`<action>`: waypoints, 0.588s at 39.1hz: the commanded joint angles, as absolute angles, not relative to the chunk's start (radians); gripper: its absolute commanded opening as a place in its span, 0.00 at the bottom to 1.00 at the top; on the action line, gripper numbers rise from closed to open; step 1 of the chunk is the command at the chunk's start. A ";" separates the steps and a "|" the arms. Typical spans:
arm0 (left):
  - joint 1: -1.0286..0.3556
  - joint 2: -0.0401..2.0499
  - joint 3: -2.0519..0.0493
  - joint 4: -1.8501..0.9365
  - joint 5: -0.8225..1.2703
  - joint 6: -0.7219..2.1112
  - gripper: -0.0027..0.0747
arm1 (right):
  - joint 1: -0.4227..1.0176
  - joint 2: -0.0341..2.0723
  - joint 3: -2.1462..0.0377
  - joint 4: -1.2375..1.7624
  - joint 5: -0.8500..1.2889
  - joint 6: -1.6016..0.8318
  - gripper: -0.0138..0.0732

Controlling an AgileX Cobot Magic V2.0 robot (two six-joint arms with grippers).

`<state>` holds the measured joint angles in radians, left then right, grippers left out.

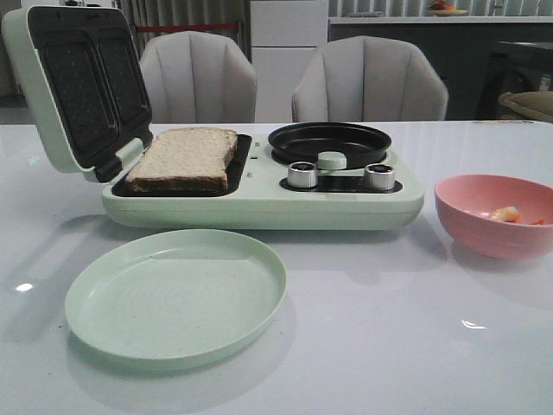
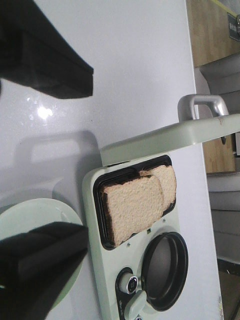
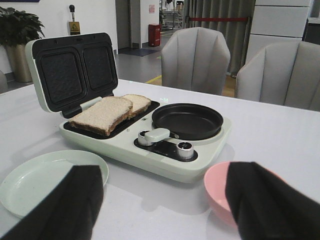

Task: Make breakfast with bread and shrimp
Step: 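Move the left gripper to the sandwich maker lid handle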

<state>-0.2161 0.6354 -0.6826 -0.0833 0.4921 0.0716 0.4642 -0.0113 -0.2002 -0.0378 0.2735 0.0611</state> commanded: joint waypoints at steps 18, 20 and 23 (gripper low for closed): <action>-0.079 1.103 -1.017 -0.186 0.407 0.000 0.76 | 0.459 -0.003 -0.227 -0.045 0.189 0.057 0.85; -0.054 1.136 -1.035 -0.199 0.407 0.000 0.76 | 0.459 -0.003 -0.227 -0.045 0.189 0.057 0.85; -0.019 1.177 -1.065 -0.218 0.409 0.000 0.76 | 0.459 -0.003 -0.227 -0.045 0.189 0.057 0.85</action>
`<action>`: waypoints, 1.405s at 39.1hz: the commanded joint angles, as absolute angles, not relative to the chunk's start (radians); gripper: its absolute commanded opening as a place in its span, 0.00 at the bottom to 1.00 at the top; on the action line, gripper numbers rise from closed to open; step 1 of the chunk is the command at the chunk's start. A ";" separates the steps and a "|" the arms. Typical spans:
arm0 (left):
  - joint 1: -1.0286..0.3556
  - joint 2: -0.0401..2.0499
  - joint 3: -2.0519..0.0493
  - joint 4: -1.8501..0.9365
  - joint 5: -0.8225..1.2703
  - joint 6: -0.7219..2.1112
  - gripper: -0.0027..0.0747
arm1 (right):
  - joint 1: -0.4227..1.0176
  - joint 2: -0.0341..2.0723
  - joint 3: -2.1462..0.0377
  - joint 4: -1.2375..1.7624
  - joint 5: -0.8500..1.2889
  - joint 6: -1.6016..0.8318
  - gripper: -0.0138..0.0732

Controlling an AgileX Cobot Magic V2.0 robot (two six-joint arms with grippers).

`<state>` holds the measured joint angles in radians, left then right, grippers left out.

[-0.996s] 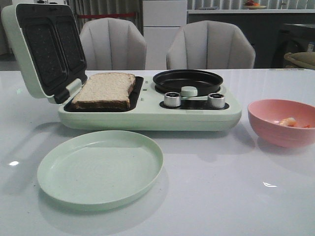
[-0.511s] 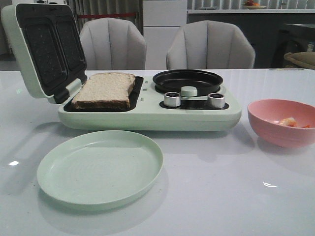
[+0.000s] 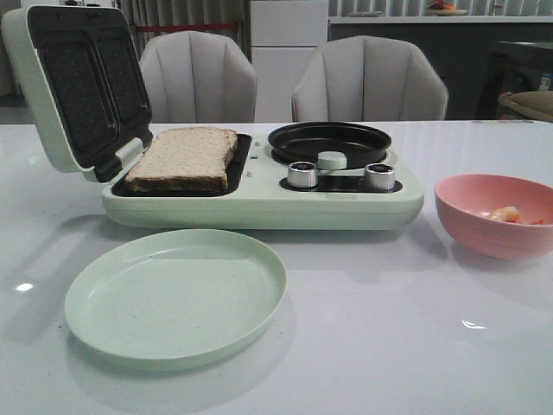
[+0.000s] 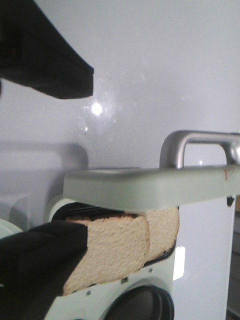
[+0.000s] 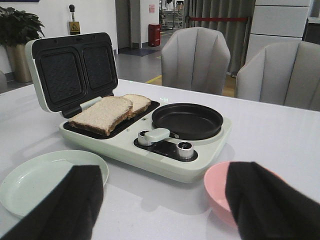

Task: Make breakfast with bread and shrimp
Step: 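Move the left gripper to the sandwich maker lid handle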

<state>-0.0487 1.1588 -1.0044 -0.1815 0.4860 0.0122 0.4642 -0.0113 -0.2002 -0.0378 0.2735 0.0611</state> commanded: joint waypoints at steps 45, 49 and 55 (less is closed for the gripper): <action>0.135 1.728 -1.599 -0.547 0.586 0.093 0.56 | 0.459 -0.003 -0.227 -0.045 0.191 0.057 0.85; 0.140 1.747 -1.620 -0.662 0.612 0.187 0.56 | 0.459 -0.003 -0.227 -0.045 0.191 0.057 0.85; 0.140 1.768 -1.632 -0.771 0.625 0.257 0.56 | 0.459 -0.003 -0.227 -0.045 0.192 0.057 0.85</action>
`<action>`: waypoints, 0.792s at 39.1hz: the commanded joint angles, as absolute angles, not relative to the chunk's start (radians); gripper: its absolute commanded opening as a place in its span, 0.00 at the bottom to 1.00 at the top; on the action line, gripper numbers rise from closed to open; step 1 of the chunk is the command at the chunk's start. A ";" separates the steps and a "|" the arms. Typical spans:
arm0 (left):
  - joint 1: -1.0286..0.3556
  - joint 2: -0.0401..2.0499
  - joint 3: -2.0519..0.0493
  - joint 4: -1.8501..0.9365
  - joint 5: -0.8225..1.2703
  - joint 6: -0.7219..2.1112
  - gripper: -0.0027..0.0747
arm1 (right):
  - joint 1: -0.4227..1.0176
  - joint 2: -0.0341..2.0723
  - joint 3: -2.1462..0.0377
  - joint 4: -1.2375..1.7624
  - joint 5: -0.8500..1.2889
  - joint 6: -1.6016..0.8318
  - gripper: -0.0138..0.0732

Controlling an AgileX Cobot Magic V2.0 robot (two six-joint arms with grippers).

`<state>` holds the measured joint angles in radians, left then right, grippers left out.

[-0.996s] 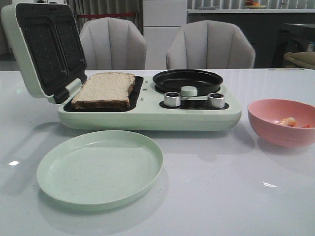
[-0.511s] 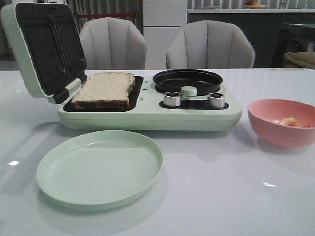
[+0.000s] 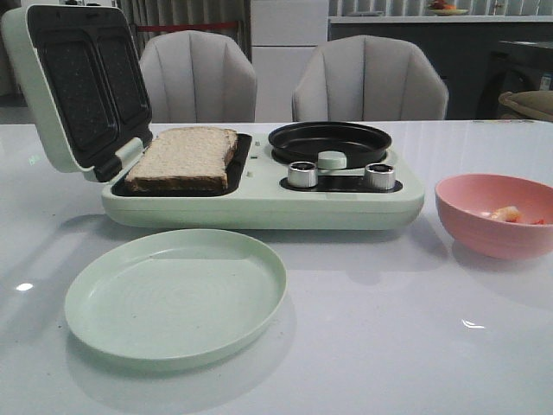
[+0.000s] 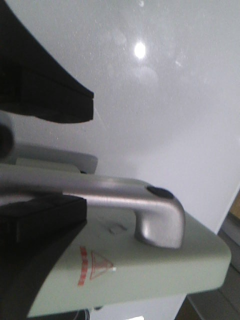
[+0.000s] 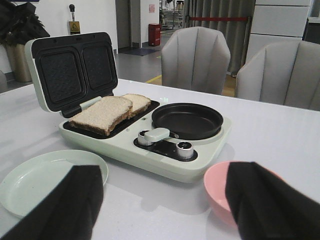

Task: Make breakfast with bread and shrimp
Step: 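Move the left gripper to the sandwich maker lid handle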

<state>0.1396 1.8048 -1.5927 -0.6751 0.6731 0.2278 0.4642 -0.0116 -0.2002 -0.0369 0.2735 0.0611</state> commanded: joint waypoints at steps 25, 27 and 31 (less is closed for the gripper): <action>0.140 1.900 -1.632 -1.209 0.828 0.526 0.17 | 0.459 -0.003 -0.227 -0.045 0.192 0.057 0.85; 0.138 1.900 -1.632 -1.232 0.846 0.555 0.19 | 0.459 -0.003 -0.227 -0.045 0.192 0.057 0.85; 0.122 1.900 -1.632 -1.245 0.888 0.596 0.19 | 0.459 -0.003 -0.227 -0.045 0.192 0.057 0.85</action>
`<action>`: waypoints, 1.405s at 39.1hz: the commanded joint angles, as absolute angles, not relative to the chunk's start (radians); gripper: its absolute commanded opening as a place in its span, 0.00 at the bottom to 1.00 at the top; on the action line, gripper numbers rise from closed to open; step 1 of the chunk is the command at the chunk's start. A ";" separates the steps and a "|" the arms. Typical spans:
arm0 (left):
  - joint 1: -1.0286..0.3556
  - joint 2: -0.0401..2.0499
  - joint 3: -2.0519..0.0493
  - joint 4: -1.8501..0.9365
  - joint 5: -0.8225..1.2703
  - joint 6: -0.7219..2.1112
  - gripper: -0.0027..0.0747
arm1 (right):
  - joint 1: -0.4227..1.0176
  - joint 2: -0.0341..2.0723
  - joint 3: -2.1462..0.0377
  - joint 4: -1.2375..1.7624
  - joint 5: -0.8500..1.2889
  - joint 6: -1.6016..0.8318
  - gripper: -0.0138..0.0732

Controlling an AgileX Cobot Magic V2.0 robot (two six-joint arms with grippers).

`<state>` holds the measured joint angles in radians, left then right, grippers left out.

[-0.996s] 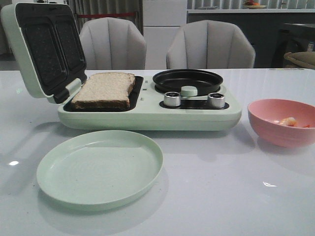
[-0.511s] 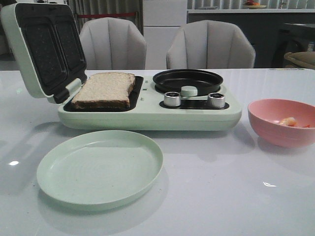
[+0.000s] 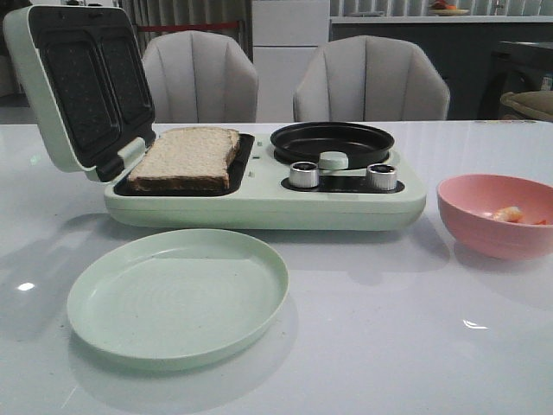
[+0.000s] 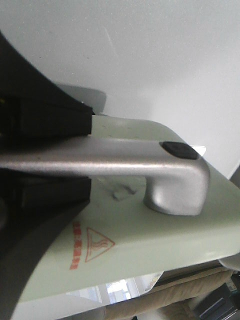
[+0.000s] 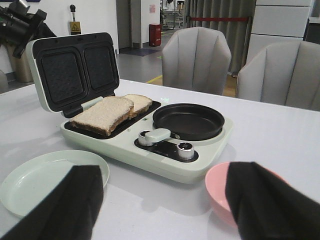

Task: Make breakfast with bread and shrimp
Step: 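Move the left gripper to the sandwich maker lid handle, then grasp the lid handle with the left gripper and swing the lid down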

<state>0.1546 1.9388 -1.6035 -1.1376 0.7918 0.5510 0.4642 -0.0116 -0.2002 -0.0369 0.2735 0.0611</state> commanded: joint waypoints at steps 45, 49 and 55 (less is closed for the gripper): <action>-0.333 1.971 -1.630 -0.905 0.860 0.713 0.19 | 0.461 -0.003 -0.227 -0.045 0.192 0.057 0.85; -0.333 1.971 -1.637 -0.905 0.856 0.713 0.19 | 0.461 -0.003 -0.227 -0.045 0.192 0.057 0.85; -0.329 1.964 -1.672 -0.899 0.874 0.713 0.19 | 0.461 -0.003 -0.227 -0.045 0.192 0.057 0.85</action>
